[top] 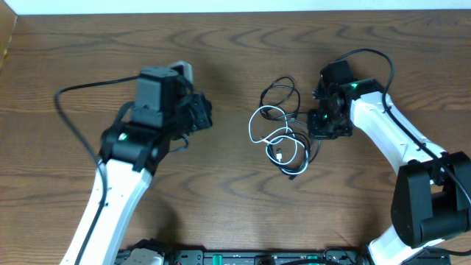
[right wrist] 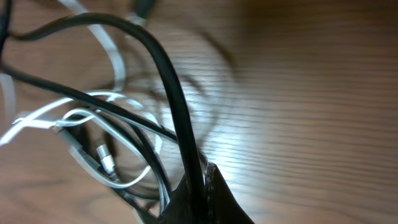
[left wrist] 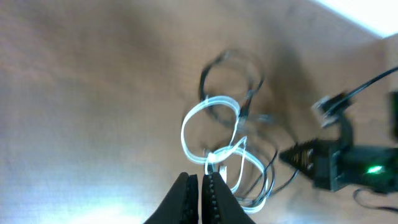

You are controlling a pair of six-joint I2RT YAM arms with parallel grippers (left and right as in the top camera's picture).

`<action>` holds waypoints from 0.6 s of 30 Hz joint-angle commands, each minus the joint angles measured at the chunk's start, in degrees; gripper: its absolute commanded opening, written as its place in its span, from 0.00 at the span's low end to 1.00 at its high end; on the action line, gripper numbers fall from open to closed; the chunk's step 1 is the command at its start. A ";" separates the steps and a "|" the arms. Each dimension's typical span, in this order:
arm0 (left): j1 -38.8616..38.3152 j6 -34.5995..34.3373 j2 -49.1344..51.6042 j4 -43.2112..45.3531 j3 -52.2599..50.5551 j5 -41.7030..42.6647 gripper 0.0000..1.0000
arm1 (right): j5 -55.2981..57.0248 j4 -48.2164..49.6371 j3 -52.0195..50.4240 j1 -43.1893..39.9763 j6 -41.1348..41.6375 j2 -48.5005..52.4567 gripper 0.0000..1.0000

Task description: Untangle cables

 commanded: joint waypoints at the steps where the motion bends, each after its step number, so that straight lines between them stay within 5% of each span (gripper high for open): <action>1: -3.02 1.22 4.98 -2.58 0.39 4.42 0.17 | -5.97 -0.04 0.22 0.87 -2.25 0.24 0.01; 18: -21.03 2.84 26.75 3.91 0.39 12.07 0.38 | -5.90 -1.03 0.22 2.03 -2.25 0.24 0.01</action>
